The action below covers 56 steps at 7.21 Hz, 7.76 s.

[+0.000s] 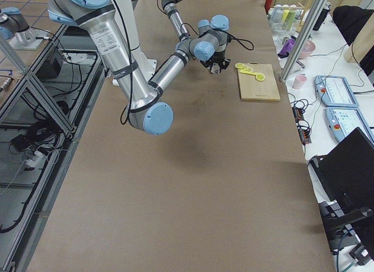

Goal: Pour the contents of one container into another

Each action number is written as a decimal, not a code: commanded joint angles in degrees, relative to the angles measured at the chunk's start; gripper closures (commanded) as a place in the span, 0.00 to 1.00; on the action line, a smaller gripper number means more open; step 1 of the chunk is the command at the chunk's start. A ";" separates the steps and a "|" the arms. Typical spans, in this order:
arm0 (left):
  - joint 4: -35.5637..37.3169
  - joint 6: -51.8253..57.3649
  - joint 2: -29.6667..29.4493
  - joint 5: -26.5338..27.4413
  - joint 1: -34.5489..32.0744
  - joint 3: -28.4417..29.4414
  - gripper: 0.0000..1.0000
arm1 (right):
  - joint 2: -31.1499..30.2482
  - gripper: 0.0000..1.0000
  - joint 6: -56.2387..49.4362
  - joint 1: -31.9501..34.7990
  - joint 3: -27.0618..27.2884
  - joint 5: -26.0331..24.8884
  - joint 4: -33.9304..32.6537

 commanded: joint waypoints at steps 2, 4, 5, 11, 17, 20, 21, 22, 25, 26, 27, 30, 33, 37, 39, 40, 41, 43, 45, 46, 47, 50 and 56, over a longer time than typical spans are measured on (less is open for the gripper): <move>-0.03 -0.19 -0.03 0.09 0.02 0.04 1.00 | 0.40 1.00 -1.69 -2.16 0.16 0.00 -3.12; 0.06 -0.28 -0.03 0.18 0.02 0.04 1.00 | 2.59 1.00 -5.47 -2.86 -0.01 -0.09 -8.14; 0.06 -0.19 -0.12 0.18 0.02 -0.04 1.00 | 2.95 1.00 -5.57 -3.13 -0.27 -0.09 -8.41; -0.03 -0.19 -0.38 0.18 0.02 -0.05 1.00 | 7.25 1.00 -9.97 -3.66 -1.85 -1.58 -17.36; -0.20 -0.28 -0.38 0.71 0.02 -0.48 1.00 | 11.91 1.00 -11.64 -4.01 -4.40 -3.87 -26.15; -0.20 -0.19 -0.20 0.71 0.02 -1.10 1.00 | 14.19 1.00 -13.55 -4.45 -6.33 -4.66 -29.50; -0.20 -0.19 -0.03 0.62 0.11 -1.36 1.00 | 14.37 1.00 -13.66 -4.45 -6.25 -4.75 -30.38; -0.29 -0.28 -0.03 0.71 0.11 -1.36 1.00 | 15.07 1.00 -13.75 -4.45 -6.43 -4.75 -31.52; -0.29 -0.28 -0.03 0.71 0.11 -1.45 1.00 | 17.45 1.00 -15.67 -4.62 -7.75 -5.71 -35.30; -0.29 -0.19 0.15 0.71 0.19 -1.89 1.00 | 17.97 1.00 -16.64 -4.62 -7.75 -5.80 -36.53; -0.29 -0.19 0.67 0.71 0.20 -2.50 1.00 | 18.15 1.00 -16.82 -4.62 -7.75 -6.24 -37.06; -0.73 -0.28 1.91 0.71 0.20 -3.56 1.00 | 18.15 1.00 -17.00 -4.62 -7.57 -6.68 -37.15; -0.64 -0.19 1.91 0.79 0.20 -3.56 1.00 | 17.89 1.00 -16.30 -4.54 -6.96 -7.20 -35.76; -0.64 -0.19 1.82 0.80 0.28 -3.56 1.00 | 14.91 1.00 -14.71 -4.45 -5.74 -7.12 -28.02; -0.64 -0.19 1.82 0.80 0.28 -3.56 1.00 | 11.32 1.00 -14.71 -4.27 -0.66 -7.03 -27.66; -0.64 -0.19 1.82 0.80 0.37 -3.56 1.00 | 10.25 1.00 -13.41 -3.92 1.20 -6.94 -27.66; -0.64 -0.19 1.82 0.80 0.37 -3.56 1.00 | 9.98 1.00 -12.70 -3.57 2.00 -6.94 -27.40; -0.64 -0.19 1.82 0.80 0.37 -3.56 1.00 | 4.57 1.00 -10.25 -2.60 5.14 -6.59 -20.75; -0.73 -0.63 1.91 0.80 0.28 -3.65 1.00 | -1.16 1.00 -10.23 -1.12 9.11 -6.24 -17.99; -0.73 -1.15 1.99 0.80 0.20 -4.26 1.00 | -3.88 1.00 -10.40 -0.15 10.08 -6.15 -15.91; -0.90 -1.85 3.21 0.80 0.20 -5.66 1.00 | -7.56 1.00 -10.15 0.56 10.88 -5.89 -11.62; -1.34 -6.24 9.62 1.75 -0.07 -13.21 1.00 | -20.47 1.00 -9.88 3.19 10.62 -2.91 4.79; -1.00 -17.22 26.13 21.25 0.63 -31.12 1.00 | -35.19 1.00 -3.23 12.51 -7.53 7.29 49.42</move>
